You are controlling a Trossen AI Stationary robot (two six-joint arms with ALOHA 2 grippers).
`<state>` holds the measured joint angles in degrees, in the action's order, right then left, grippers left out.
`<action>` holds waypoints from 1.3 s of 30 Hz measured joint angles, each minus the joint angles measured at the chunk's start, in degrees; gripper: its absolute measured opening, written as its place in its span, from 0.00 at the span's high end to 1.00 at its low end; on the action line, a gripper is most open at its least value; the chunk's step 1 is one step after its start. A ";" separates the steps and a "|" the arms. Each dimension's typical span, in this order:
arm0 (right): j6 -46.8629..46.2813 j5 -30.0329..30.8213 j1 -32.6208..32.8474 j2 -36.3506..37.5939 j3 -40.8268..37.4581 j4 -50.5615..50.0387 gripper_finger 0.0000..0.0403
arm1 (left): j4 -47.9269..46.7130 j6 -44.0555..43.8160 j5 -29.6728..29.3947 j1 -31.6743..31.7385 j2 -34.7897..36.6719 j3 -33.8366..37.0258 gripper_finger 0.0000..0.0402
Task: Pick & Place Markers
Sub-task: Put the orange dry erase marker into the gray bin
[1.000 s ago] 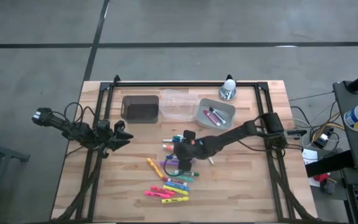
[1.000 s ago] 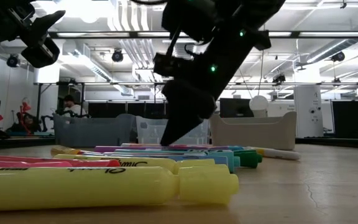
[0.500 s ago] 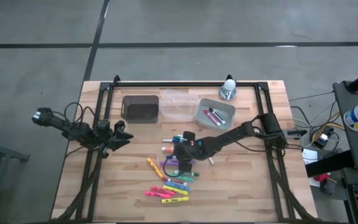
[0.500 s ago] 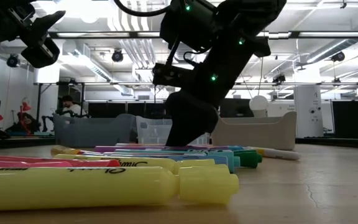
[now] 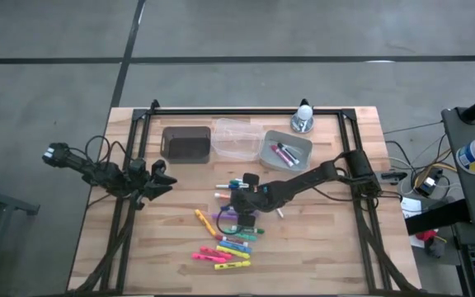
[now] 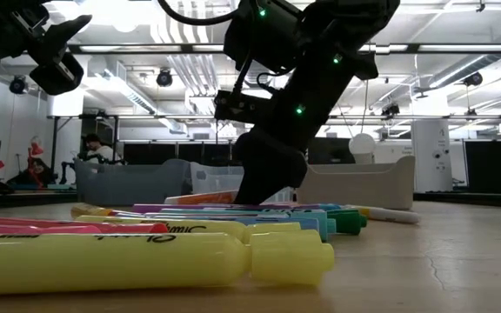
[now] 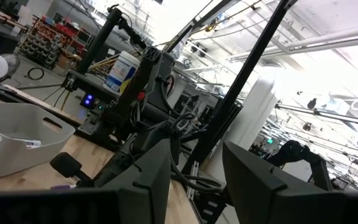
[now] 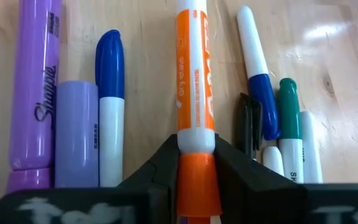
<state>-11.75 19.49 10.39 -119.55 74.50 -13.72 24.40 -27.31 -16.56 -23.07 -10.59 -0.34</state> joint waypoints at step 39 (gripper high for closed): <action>1.37 0.22 0.09 0.24 4.10 -3.98 0.83 | -0.44 -0.02 0.00 0.00 -0.02 0.00 0.65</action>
<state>-10.38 19.71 10.48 -119.31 78.60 -17.70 23.97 -27.33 -16.56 -23.07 -10.61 -0.34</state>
